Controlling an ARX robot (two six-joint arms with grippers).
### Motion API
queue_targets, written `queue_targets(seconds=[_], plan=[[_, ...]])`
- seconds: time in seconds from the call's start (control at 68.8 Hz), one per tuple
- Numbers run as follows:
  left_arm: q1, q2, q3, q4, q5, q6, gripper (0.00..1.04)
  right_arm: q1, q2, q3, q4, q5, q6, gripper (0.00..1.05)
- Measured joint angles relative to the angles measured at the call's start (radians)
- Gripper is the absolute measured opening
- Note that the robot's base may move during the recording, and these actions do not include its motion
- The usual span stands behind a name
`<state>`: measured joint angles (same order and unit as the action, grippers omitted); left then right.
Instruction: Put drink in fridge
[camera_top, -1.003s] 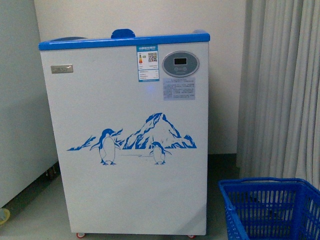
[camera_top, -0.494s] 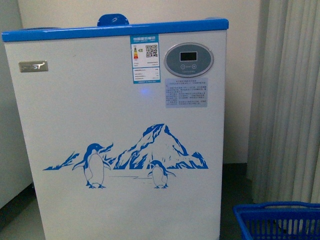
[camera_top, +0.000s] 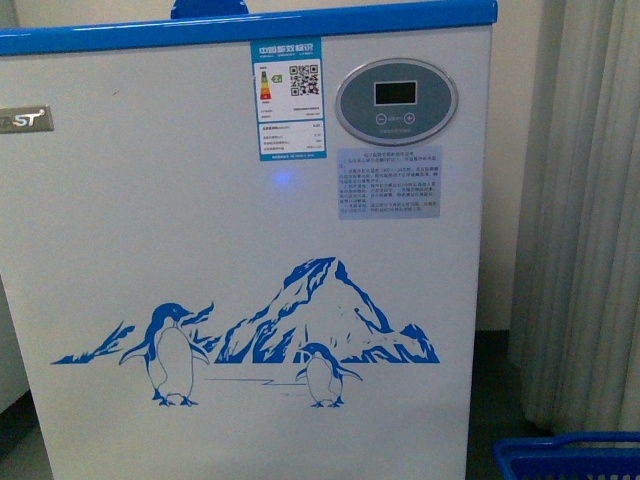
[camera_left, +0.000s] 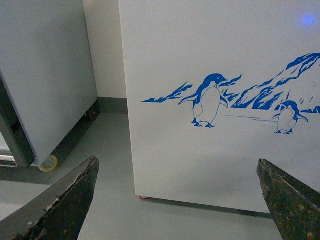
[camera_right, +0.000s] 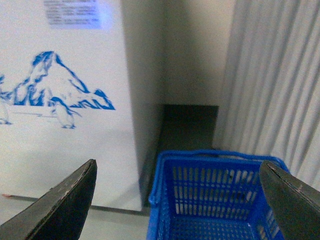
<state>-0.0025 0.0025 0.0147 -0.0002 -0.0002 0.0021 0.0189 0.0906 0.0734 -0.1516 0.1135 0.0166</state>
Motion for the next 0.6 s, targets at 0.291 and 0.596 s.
queue_targets(seconds=[0.291, 0.596], plan=[[0.0, 0.0, 0.0, 0.0, 0.0, 0.0, 0.97, -0.283, 1.269, 0.265, 0.459, 0.001, -0.545, 0.97], [0.0, 0.0, 0.0, 0.0, 0.0, 0.0, 0.97, -0.348, 2.035, 0.527, 0.653, 0.03, -0.906, 0.97]])
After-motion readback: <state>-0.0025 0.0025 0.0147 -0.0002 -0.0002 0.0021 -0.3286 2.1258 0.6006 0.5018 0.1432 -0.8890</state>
